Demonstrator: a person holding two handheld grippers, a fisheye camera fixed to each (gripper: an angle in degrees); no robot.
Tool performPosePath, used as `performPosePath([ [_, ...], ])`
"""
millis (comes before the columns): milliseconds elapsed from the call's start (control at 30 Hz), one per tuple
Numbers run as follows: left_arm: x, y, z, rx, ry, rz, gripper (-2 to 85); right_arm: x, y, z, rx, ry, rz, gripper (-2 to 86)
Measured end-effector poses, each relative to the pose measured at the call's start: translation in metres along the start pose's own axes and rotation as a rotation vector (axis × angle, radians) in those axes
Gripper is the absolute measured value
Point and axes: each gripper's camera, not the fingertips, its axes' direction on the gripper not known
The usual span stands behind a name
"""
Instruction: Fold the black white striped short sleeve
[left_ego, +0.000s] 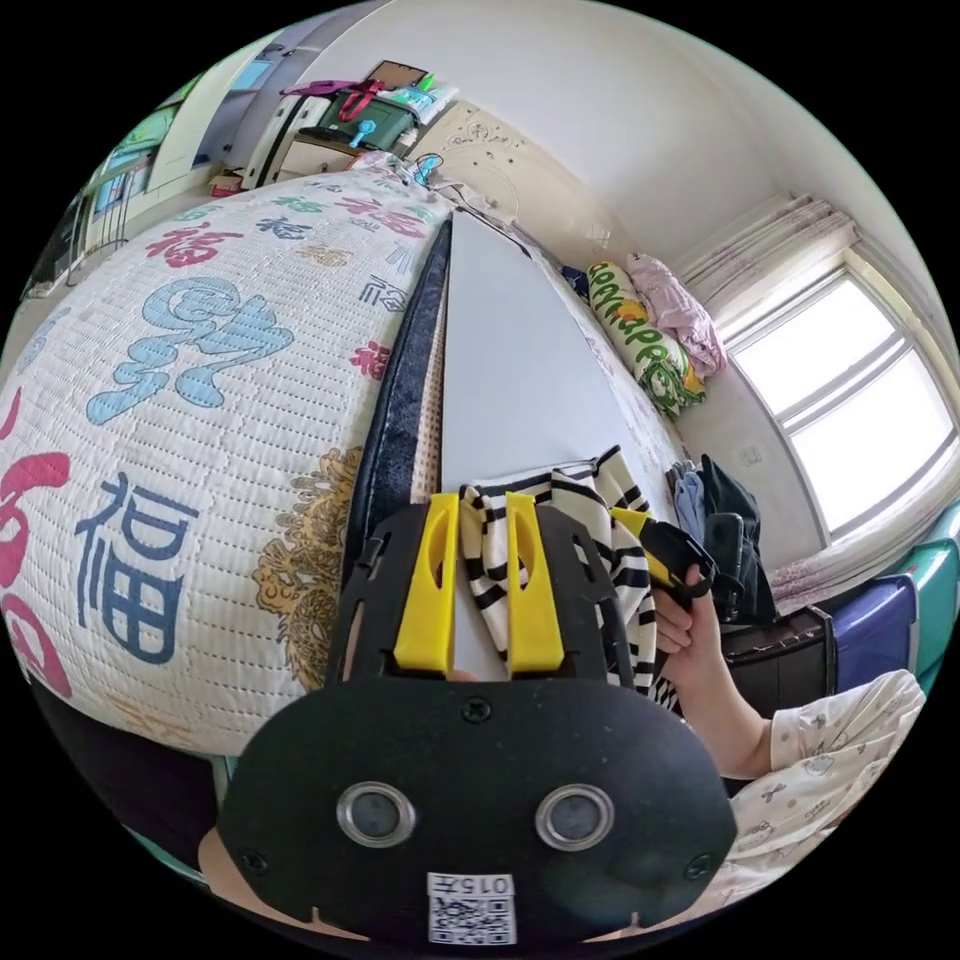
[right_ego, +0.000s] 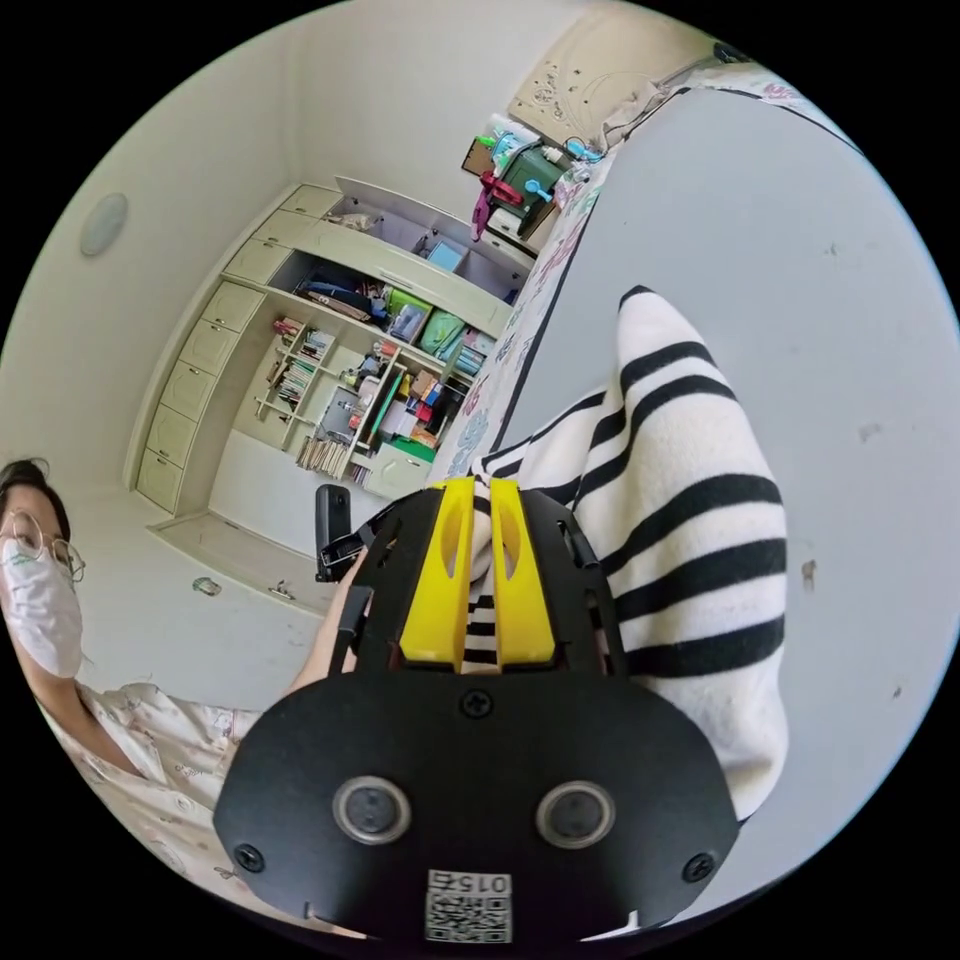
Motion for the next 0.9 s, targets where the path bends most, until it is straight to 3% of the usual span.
performPosePath([
  [267,-0.013,0.008,-0.019,0.022,-0.059,0.038,6.2,-0.076,0.005,0.007,0.025,0.018,-0.003,2.7],
  [500,-0.038,0.013,-0.024,-0.062,0.106,-0.007,1.4,-0.17,0.02,0.034,0.01,0.077,-0.073,2.6],
  [700,-0.011,0.03,-0.127,0.147,0.144,0.1,-0.1,-0.303,0.032,-0.066,0.221,0.04,-0.222,2.0],
  [900,0.013,0.056,-0.292,0.466,0.159,0.187,-0.3,-0.45,0.068,-0.219,0.462,0.24,-0.45,1.2],
])
